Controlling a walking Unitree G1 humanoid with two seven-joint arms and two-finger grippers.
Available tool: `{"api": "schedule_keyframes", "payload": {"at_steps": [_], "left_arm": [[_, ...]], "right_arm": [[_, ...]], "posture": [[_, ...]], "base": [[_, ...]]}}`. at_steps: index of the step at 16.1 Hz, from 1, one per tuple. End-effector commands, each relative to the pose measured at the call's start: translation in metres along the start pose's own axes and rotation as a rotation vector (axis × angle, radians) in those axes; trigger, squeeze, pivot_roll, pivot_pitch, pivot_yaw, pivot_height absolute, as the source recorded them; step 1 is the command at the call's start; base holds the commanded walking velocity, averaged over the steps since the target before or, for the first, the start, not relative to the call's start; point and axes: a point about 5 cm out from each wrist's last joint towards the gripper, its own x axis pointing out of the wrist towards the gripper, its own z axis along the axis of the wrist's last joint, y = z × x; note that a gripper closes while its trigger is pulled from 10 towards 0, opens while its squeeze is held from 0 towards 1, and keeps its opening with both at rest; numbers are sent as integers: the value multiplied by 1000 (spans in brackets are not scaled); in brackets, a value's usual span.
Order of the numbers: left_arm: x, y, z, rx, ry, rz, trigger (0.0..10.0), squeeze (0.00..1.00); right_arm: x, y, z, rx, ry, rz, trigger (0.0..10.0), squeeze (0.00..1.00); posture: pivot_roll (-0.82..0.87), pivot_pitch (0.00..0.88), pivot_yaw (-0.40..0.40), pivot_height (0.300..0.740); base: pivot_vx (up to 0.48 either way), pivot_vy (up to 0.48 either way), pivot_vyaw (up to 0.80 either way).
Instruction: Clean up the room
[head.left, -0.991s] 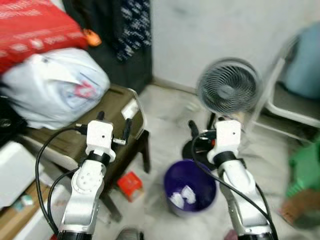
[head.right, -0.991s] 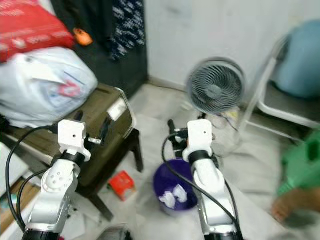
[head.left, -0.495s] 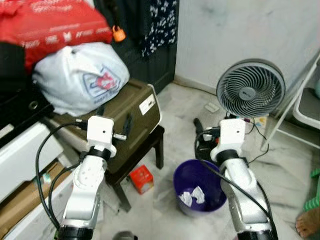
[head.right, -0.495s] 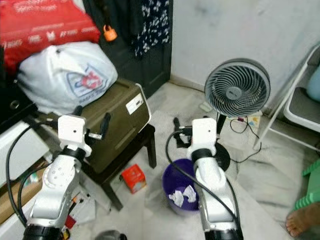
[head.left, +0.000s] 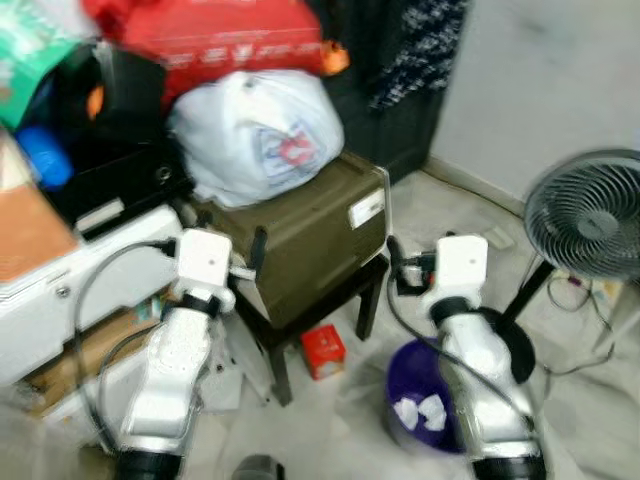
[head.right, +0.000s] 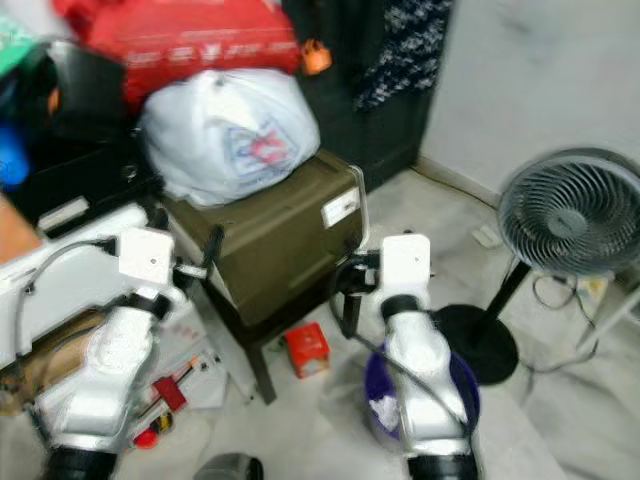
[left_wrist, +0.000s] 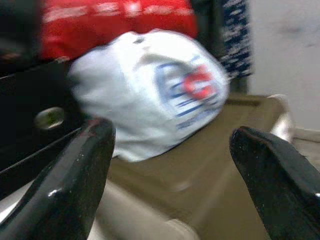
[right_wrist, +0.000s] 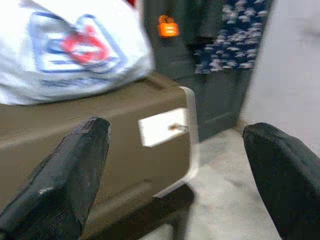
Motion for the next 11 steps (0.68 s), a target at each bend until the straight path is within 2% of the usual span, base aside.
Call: {"api": "schedule_keyframes", "payload": {"at_steps": [1,9,11], "left_arm": [[2,-2,3,9,-8,1,10000,0],[2,-3,4,44,-5,7,10000,0],[3,-1,2,57,9,40,10000,0]], "right_arm": [[1,-2,2,-4,-7,1,10000,0],[1,-1,1,-3,-3,5,10000,0],[1,-2,1,8,-8,-7,10000,0]], "posture": [[-6,0,31,740],[-7,0,31,740],[-6,0,31,740]], "base": [[0,0,800],[0,0,800],[0,0,325]]}}
